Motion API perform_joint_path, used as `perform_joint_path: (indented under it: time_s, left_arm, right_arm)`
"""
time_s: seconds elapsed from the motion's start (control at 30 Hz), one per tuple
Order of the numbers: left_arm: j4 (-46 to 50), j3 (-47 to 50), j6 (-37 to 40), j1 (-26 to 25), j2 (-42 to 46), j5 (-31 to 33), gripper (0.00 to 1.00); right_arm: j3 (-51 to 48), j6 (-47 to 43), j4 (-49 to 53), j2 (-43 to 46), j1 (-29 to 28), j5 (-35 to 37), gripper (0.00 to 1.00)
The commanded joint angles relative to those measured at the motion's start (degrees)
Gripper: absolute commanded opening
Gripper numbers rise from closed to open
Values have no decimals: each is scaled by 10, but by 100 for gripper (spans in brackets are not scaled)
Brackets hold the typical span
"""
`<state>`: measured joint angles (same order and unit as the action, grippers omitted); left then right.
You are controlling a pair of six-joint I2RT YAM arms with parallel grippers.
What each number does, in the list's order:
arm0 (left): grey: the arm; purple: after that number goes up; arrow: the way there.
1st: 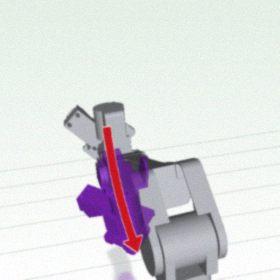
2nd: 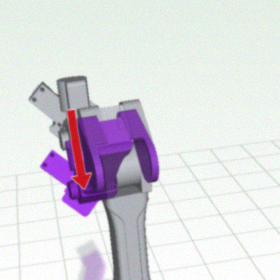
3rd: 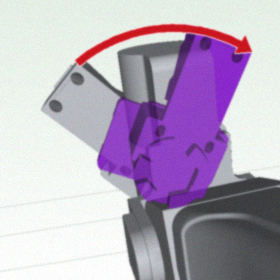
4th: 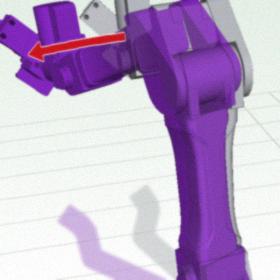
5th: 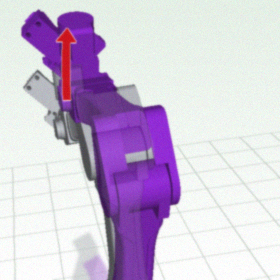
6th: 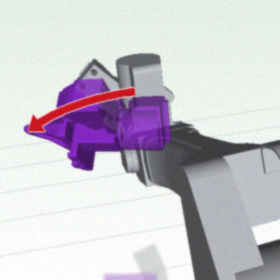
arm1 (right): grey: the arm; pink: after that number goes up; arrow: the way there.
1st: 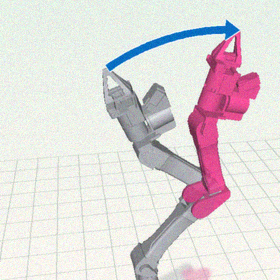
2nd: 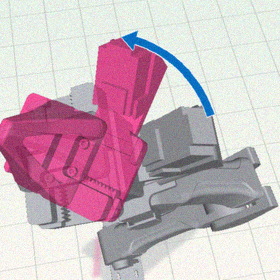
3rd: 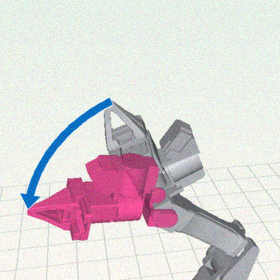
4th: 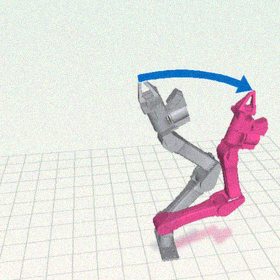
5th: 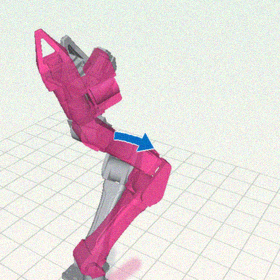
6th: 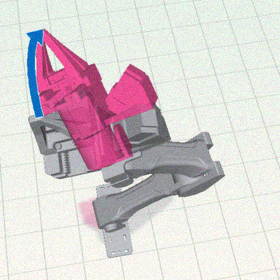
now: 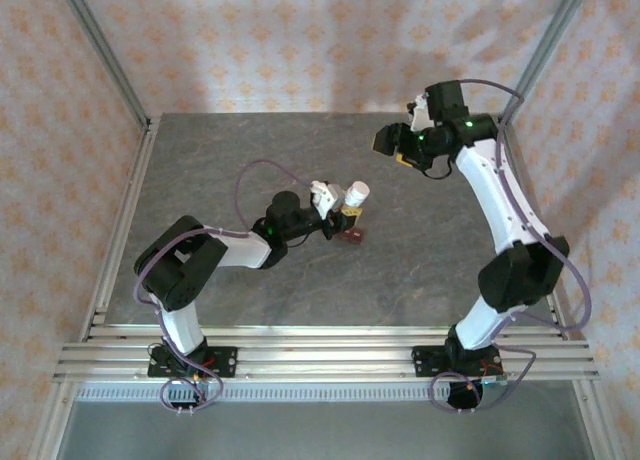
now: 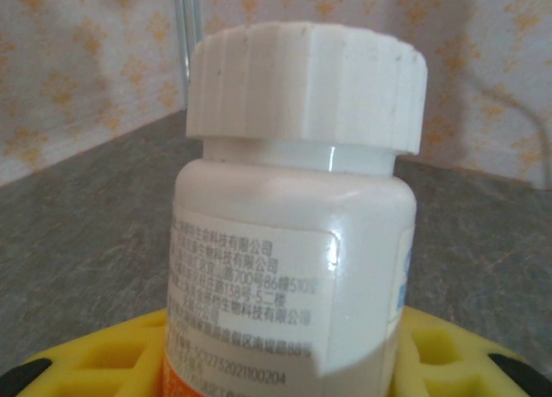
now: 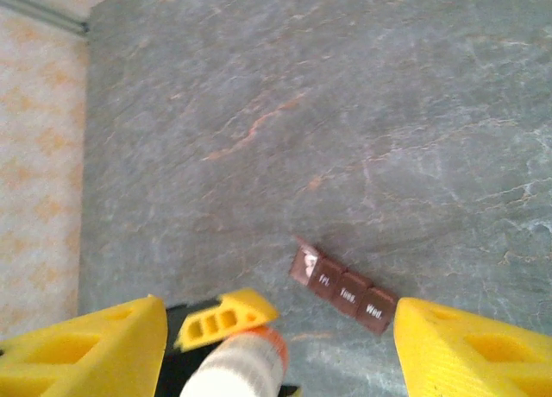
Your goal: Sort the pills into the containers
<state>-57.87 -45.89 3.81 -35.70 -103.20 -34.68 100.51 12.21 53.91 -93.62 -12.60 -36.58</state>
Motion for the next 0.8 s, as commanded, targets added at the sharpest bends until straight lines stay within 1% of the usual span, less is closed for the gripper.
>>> perform_joint_path:
  time_s: [0.0,0.13,0.57,0.77]
  left_arm:
    - [-5,-24,-33,12,15,-43,0]
    - [0,-35,-47,20,12,-67,0]
    - [44,-48,-43,22,9,-90,0]
    - [49,-52,-41,23,8,-92,0]
  right_arm:
    - [-27,-62,0,31,-4,-45,70]
    - [-45,-82,7,46,-9,-71,71]
    - [-3,-115,55,-10,-63,-42,71]
    - [-1,-122,62,-17,-69,-44,70]
